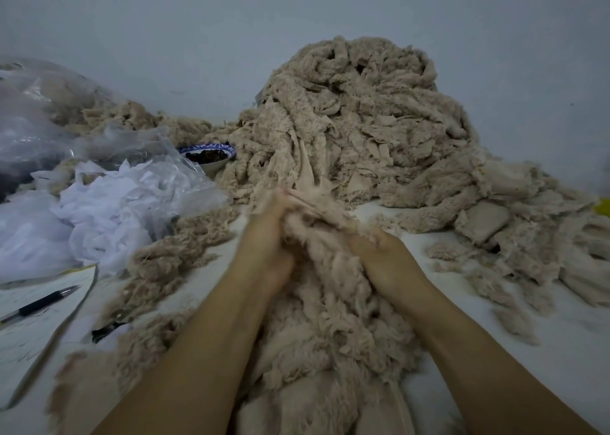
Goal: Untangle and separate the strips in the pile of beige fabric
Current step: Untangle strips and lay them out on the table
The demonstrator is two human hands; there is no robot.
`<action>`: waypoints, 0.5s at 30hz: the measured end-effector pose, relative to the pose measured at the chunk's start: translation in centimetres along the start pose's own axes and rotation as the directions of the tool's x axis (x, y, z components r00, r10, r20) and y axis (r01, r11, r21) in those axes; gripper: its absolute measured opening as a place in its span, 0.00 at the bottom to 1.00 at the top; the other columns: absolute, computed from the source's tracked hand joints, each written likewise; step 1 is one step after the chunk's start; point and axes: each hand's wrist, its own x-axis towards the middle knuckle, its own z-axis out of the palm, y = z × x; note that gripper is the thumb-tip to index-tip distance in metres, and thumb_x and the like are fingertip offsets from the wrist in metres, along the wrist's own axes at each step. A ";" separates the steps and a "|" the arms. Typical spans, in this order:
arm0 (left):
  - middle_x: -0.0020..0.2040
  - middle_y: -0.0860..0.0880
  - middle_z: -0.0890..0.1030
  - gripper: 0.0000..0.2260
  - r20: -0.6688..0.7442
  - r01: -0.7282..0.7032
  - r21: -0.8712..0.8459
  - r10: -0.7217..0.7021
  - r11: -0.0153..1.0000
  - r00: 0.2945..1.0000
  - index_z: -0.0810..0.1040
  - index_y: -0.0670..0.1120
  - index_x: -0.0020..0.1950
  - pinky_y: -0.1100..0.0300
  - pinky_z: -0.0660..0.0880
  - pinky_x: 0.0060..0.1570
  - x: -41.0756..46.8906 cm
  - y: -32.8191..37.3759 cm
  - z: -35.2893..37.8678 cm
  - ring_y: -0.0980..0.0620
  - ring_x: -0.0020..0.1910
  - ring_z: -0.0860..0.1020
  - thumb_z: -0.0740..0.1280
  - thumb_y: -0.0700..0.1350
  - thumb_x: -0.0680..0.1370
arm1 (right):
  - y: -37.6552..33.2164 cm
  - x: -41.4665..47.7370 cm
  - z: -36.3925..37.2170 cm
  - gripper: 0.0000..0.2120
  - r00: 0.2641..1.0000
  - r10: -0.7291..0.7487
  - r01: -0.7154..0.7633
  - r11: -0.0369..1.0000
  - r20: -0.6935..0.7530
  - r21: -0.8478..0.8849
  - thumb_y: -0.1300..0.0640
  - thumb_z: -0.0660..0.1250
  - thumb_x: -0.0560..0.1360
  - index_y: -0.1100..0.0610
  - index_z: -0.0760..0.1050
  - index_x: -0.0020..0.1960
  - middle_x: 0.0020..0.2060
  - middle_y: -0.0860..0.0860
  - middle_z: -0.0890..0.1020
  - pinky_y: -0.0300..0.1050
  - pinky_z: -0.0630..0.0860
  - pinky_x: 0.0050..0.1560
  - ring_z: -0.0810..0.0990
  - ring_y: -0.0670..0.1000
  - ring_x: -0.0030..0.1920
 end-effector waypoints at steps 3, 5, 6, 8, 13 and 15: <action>0.31 0.52 0.72 0.09 -0.099 -0.141 -0.396 0.111 0.907 0.989 0.76 0.52 0.54 0.67 0.69 0.24 1.2 2.8 -2.4 0.58 0.24 0.68 0.56 0.44 0.86 | 0.8 0.2 -2.3 0.20 0.976 0.140 -0.124 0.987 -0.169 0.103 0.50 0.63 0.79 0.54 0.76 0.30 0.27 0.49 0.80 0.37 0.73 0.33 0.80 0.49 0.30; 0.35 0.51 0.75 0.12 -0.084 -0.110 -0.417 0.082 0.902 0.993 0.76 0.49 0.57 0.68 0.68 0.27 1.1 2.6 -2.6 0.59 0.27 0.69 0.56 0.52 0.85 | 0.5 0.6 -3.1 0.21 0.941 0.250 -0.181 0.941 -0.226 0.286 0.45 0.66 0.78 0.53 0.80 0.29 0.29 0.47 0.83 0.37 0.74 0.31 0.83 0.50 0.30; 0.41 0.48 0.80 0.19 -0.042 -0.058 -0.380 0.046 0.923 0.998 0.76 0.45 0.59 0.67 0.72 0.31 0.9 2.1 -2.1 0.58 0.31 0.76 0.57 0.58 0.83 | 0.3 0.7 -3.1 0.18 0.936 0.279 -0.188 0.912 -0.216 0.364 0.42 0.68 0.76 0.52 0.83 0.34 0.32 0.48 0.85 0.38 0.75 0.32 0.85 0.49 0.33; 0.59 0.43 0.82 0.35 0.062 0.040 -0.201 -0.028 0.979 0.998 0.74 0.40 0.66 0.62 0.80 0.47 0.6 1.0 -1.2 0.52 0.49 0.84 0.58 0.68 0.75 | 0.1 1.0 -2.6 0.17 0.956 0.248 -0.163 0.892 -0.157 0.422 0.36 0.68 0.73 0.49 0.84 0.45 0.43 0.47 0.87 0.43 0.79 0.42 0.86 0.47 0.43; 0.61 0.50 0.80 0.41 0.165 0.007 0.668 -0.158 0.744 0.974 0.71 0.44 0.72 0.56 0.74 0.64 -1.0 -1.9 0.7 0.55 0.60 0.78 0.68 0.70 0.68 | -0.2 0.6 -1.8 0.18 0.998 0.055 -0.039 0.867 -0.018 0.496 0.42 0.67 0.74 0.52 0.85 0.52 0.51 0.53 0.86 0.42 0.82 0.47 0.86 0.51 0.52; 0.59 0.53 0.83 0.30 0.206 -0.067 0.818 -0.181 0.571 0.962 0.77 0.49 0.66 0.56 0.76 0.63 -1.3 -2.7 0.6 0.56 0.58 0.81 0.71 0.66 0.71 | -0.4 0.5 -1.8 0.15 0.998 0.048 -0.018 0.846 -0.042 0.534 0.45 0.66 0.76 0.55 0.86 0.50 0.49 0.56 0.87 0.41 0.82 0.43 0.86 0.53 0.50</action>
